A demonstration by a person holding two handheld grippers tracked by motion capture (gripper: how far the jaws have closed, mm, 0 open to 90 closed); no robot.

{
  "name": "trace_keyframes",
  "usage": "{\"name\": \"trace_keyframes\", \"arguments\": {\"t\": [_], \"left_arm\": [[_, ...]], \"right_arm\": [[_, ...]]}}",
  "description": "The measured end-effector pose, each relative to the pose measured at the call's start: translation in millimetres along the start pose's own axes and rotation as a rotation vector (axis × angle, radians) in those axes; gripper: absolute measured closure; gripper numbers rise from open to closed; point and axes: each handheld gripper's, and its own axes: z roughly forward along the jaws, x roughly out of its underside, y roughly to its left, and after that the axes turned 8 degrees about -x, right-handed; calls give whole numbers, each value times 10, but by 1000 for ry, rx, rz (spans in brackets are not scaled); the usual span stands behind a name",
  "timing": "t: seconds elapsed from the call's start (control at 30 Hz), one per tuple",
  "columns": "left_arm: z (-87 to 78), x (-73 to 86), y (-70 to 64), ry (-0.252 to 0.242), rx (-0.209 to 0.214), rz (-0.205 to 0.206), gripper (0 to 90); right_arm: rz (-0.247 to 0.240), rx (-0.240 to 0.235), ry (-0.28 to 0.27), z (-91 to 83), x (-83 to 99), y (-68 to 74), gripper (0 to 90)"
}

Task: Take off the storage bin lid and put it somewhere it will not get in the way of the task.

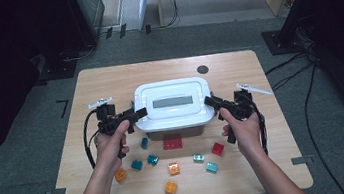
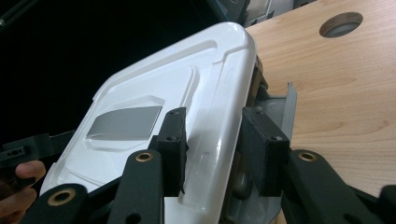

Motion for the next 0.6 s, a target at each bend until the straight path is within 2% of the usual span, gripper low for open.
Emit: {"name": "trace_keyframes", "arguments": {"t": [0.43,0.53,0.6], "left_arm": [[-41,-57,-40,-9,3,3,355],[-56,-76,-39,-20,29,5,392],[-47,-78,-29,-13,61,0,419]], "right_arm": [[10,-4,-8,-25,-16,25,643],[20,-16,0,-22,-25,40,650],[18,-15,3,-15,-33,51,649]]}}
